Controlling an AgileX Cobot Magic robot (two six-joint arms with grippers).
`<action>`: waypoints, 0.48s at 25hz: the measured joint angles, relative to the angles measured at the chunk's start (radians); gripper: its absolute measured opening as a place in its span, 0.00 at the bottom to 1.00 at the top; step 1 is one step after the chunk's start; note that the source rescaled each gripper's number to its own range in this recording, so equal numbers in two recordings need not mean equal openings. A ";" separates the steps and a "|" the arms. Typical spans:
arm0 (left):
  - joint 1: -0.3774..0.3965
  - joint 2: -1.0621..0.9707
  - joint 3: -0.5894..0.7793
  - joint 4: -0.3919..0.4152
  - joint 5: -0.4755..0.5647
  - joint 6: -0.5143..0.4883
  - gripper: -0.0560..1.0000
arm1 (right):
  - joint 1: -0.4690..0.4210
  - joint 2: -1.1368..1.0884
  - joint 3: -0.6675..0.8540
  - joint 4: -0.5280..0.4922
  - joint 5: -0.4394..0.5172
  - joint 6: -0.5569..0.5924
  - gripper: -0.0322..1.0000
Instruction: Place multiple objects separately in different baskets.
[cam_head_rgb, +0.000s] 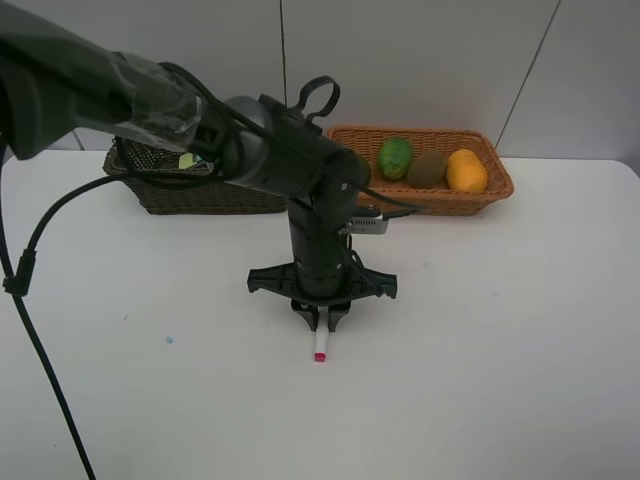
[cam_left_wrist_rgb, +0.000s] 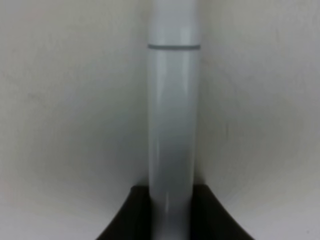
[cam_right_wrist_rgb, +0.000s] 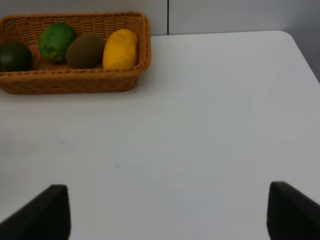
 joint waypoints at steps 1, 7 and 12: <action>0.000 0.000 0.000 0.000 0.000 0.000 0.07 | 0.000 0.000 0.000 0.000 0.000 0.000 0.98; 0.000 0.000 0.000 0.000 0.003 0.000 0.07 | 0.000 0.000 0.000 0.000 0.000 0.000 0.98; 0.000 -0.027 0.000 0.001 0.017 0.000 0.07 | 0.000 0.000 0.000 0.000 0.000 0.000 0.98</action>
